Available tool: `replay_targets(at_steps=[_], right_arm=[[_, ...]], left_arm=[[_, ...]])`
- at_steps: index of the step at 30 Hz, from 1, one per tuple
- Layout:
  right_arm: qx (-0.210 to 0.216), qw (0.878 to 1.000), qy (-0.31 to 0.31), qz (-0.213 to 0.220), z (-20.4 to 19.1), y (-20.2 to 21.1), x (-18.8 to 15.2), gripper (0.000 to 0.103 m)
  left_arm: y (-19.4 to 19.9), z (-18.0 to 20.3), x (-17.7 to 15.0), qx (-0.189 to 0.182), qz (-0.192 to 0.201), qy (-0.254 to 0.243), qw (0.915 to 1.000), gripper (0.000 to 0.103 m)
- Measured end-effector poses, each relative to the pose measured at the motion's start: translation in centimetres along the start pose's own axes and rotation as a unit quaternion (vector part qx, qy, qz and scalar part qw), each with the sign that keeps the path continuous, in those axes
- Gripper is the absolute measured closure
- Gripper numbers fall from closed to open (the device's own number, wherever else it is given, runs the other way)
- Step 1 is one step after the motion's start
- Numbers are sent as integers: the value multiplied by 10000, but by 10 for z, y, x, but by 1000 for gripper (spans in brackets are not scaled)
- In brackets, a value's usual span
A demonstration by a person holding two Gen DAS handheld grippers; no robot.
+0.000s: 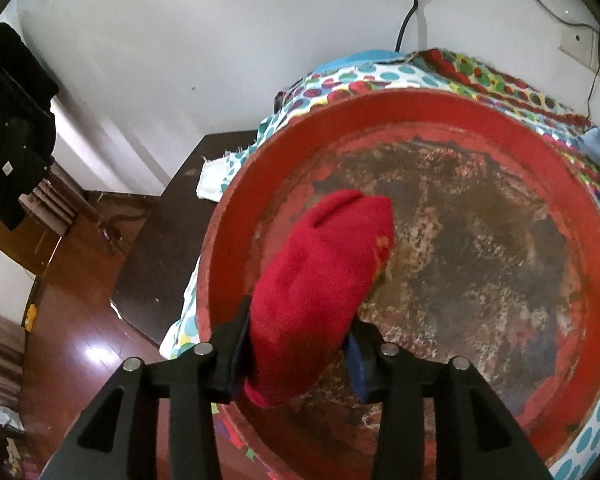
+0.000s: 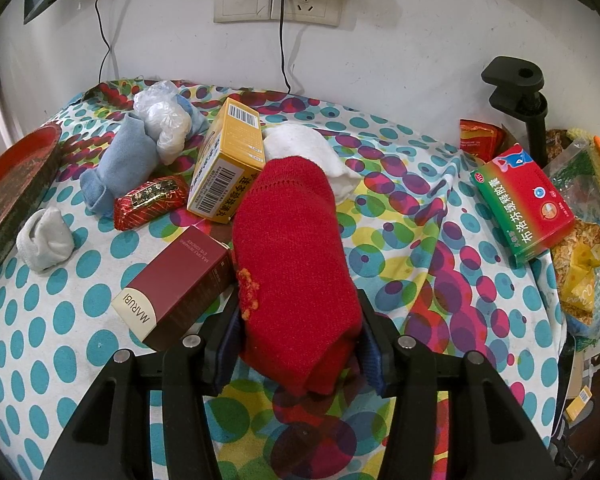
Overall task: Organize objects
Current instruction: 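Carry the red sock in the left tool over the red tray and release it, then carry the red sock in the right tool to the tray, release beside the first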
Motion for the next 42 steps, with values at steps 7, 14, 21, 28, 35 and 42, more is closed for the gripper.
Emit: replay_targets(at_steps=[7,14,21,28,35,42], right_arm=[[-17,10000,19,2,1,-1,1,52],[-22,10000,24,1,2,-1,1,53],[-112,9999,20,-51,-2,1,1,62],[-546,9985,45,12,-12,18,7,69],[-635,9972,-273,289,-19,55,21,69],[-287,9965,-551,562,-48,87,34,69]], left_arm=[[5,1,-3,-101,30,218,9997,51],[26,0,-8,-247,191,766,9966,51],[42,0,-22,-205,270,813,9961,50],[53,-11,-23,-175,489,988,9937,50],[51,-3,-26,-727,357,1074,9909,47],[55,-7,-25,-531,477,953,9929,46]])
Point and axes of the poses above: each gripper's, at about its wrist camera, not at the fingertips, and y roughly against the way its jaws point, z to its right, x to its top, the point moved 6 cm from there along -y, roughly the way its jaws point, and after that the axes turned 4 degrees about z, right-handed, at the moved point
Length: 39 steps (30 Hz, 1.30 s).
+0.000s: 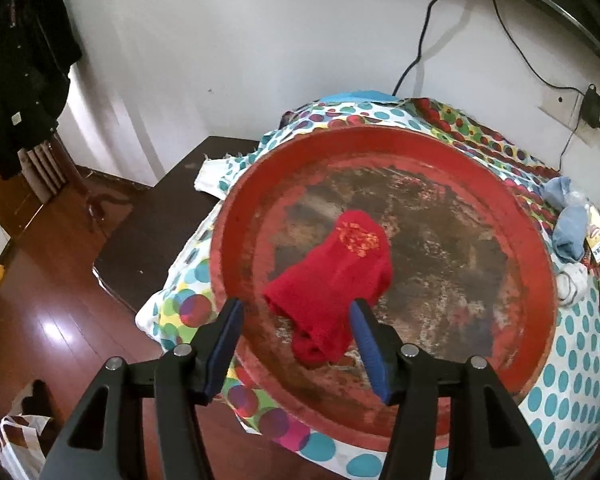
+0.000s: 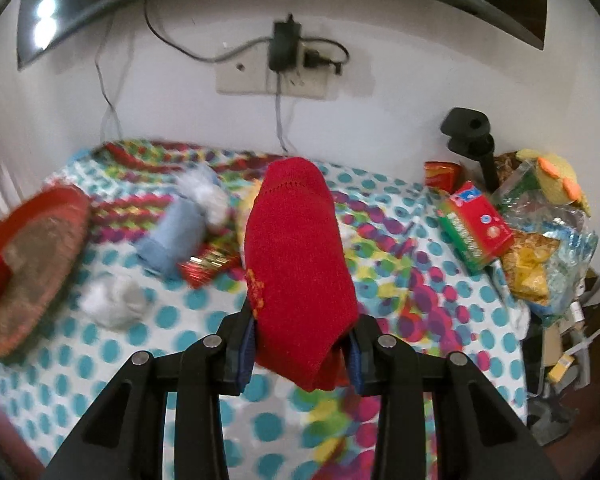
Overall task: Organize objects
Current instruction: 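Carry the red sock in the right tool to the tray, release beside the first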
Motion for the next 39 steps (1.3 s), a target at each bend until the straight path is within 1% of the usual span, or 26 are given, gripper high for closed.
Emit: replay_targets(at_steps=[3,5,9,13,15,18,23,28,34,39], right_arm=[[342,9994,-33,4,-28,7,7,69],[512,9987,24,-31,-47,10,9,69],[897,9954,325,-119,-98,13,12,69],[1310,9889,663,-229,-151,13,6,69],[1443,9860,792,-254,-173,14,5,69],[1705,9805,940,-267,-207,16,3,69],[1981,9726,1171,-335,-251,18,1,69],[2157,9659,1340,-514,-285,10,-8,69],[2308,9589,1468,-751,-318,-3,-17,69],[2396,9549,1521,-877,-338,-11,-22,69]], left_arm=[[0,-8,0,13,-35,123,9999,46],[3,-13,2,81,23,180,9998,46],[8,-28,5,266,123,367,9989,46],[6,-40,4,305,61,559,9979,46],[6,-44,4,328,45,612,9976,46],[6,-47,4,390,53,603,9974,46],[4,-54,3,405,7,678,9969,46],[1,-61,2,422,-45,736,9964,46],[-2,-70,2,441,-77,819,9956,46],[-3,-76,1,469,-106,890,9949,46]])
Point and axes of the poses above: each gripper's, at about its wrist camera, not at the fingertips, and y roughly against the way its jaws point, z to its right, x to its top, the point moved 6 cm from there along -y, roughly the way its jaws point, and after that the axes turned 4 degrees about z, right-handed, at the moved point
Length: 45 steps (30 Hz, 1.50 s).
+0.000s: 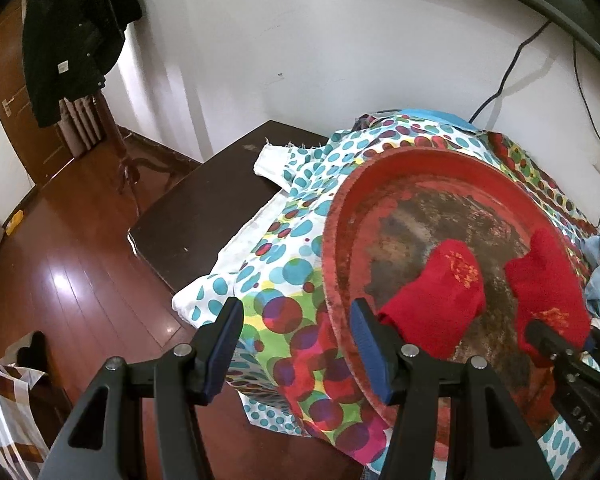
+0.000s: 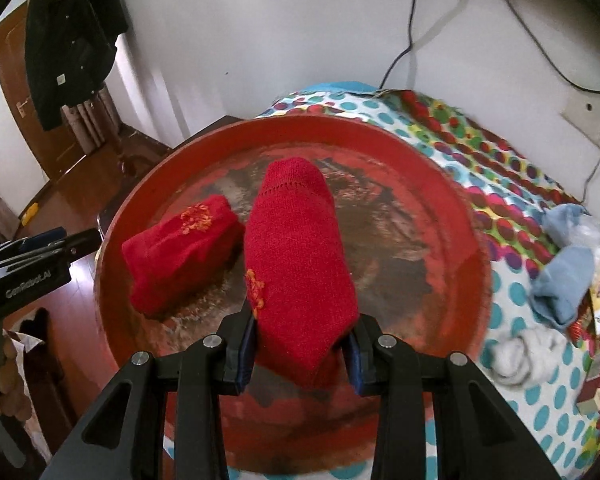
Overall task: Organize objects
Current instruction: 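Carry the red sock in the right tool to the tray, release beside the first, then grasp the red MARUBI box with the right tool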
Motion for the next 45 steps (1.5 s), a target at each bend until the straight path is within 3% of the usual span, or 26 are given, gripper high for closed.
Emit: replay_targets(at_steps=[7,14,18,24,29,33,37,40,45], right_arm=[[40,9999,91,-126,-14,-18,0,69],[-117,9998,167,89,-12,-8,-1,46],[-192,9993,150,298,-4,11,-3,42],[-387,9981,-101,473,39,50,-26,38],[-1101,9911,-512,537,112,89,-60,35],[-1655,9778,-1136,599,183,116,-88,30],[-1887,9636,-1817,543,247,129,-110,30],[-1759,9609,-2076,514,272,125,-118,30],[-1796,9623,-2003,392,279,105,-118,30]], left_arm=[[-2,-6,1,54,7,67,10000,46],[-5,-3,-1,17,-27,23,10000,46],[-6,4,-3,-11,-22,-57,10000,46],[1,30,-6,-153,74,-427,9989,46],[20,72,-13,-539,303,-972,9933,46],[42,116,-24,-1003,509,-1560,9813,46],[67,168,-51,-1475,651,-2425,9567,46],[86,200,-68,-1806,735,-2852,9384,46],[109,249,-78,-2538,634,-3156,9121,46]])
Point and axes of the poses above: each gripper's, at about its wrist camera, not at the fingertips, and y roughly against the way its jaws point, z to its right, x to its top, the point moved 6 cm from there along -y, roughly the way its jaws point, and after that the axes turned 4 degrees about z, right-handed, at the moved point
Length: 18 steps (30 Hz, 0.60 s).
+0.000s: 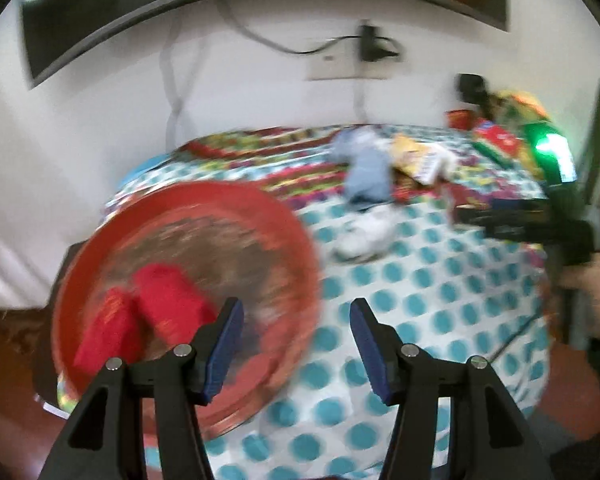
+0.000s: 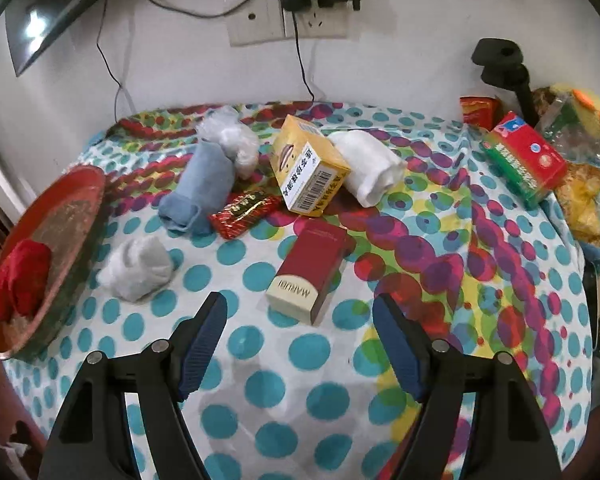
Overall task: Organize objects
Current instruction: 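Grasp the red MARUBI box with the right tool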
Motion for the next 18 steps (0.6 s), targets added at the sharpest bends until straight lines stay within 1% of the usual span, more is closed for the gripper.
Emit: replay_targets(at_steps=[2,4,5,7,8,9,10,13,15,18], right_arm=[[5,10000,-64,-60,-1,-10,1,30],[26,9999,-115,-91,-2,-20,4,30],[40,9999,-93,-100,-4,-23,5,34],[87,9999,67,-132,-7,-30,5,52],[100,9997,155,-167,-8,-33,5,66],[85,9995,242,-179,-9,-35,5,72],[38,9992,395,-88,-8,-35,5,75],[24,9985,539,-9,0,-35,4,75],[-78,9982,589,38,8,-35,5,75],[127,9996,243,25,20,-37,8,75]], left_arm=[[-13,16,14,-119,-73,-231,9996,46],[-30,27,23,-213,-249,-351,9988,46],[-37,32,28,-297,-308,-366,9984,46],[-51,38,32,-456,-482,-352,9972,46],[-60,43,36,-547,-567,-377,9962,46],[-66,46,39,-614,-581,-422,9955,46],[-70,50,40,-628,-598,-474,9951,46],[-92,60,42,-679,-777,-606,9928,46],[-109,63,42,-592,-980,-666,9912,46],[-131,69,41,-504,-1182,-779,9886,46]])
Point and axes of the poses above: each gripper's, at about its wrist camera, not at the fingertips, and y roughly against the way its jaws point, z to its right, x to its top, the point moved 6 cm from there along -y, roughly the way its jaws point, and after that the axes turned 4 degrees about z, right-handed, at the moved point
